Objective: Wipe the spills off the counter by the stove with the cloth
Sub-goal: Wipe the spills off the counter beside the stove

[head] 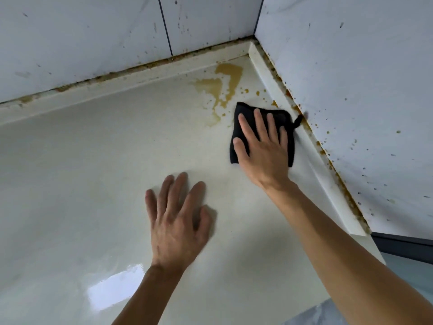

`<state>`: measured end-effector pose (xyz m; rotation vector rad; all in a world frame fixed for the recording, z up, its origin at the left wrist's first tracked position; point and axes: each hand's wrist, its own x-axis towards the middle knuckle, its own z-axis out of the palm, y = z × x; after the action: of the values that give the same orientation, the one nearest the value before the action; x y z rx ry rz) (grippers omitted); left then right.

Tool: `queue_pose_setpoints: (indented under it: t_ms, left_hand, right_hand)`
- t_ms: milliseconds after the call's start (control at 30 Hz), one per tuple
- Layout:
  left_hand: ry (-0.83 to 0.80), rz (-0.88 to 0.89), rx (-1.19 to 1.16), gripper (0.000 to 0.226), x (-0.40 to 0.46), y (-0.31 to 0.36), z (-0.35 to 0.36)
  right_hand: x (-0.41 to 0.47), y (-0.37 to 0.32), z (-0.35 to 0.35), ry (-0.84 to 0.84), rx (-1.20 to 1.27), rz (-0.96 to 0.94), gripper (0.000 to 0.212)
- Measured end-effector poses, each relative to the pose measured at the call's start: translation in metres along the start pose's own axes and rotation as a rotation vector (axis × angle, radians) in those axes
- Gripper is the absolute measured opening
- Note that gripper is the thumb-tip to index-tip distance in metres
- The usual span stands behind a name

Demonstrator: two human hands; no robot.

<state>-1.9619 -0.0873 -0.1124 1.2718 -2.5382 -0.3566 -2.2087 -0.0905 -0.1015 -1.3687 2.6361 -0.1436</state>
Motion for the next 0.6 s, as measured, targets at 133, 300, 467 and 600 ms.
queue_pose_setpoints:
  t_ms: [133,300,467,600]
  left_hand:
    - [0.027,0.002,0.009,0.044,-0.001,-0.001,0.001]
    - [0.054,0.001,0.0,0.044,-0.001,0.001,0.0]
    - [0.053,-0.005,0.002,0.045,0.0,0.001,0.0]
    - [0.056,0.0,0.002,0.045,-0.001,0.0,0.0]
  right_hand:
    - [-0.035,-0.009,0.002,-0.048,0.006,-0.248,0.061]
    - [-0.067,0.01,-0.004,-0.031,0.026,-0.297,0.068]
    - [-0.023,0.016,-0.029,0.007,-0.041,-0.25,0.065]
    - [-0.001,0.02,-0.039,-0.134,0.0,-0.286,0.063]
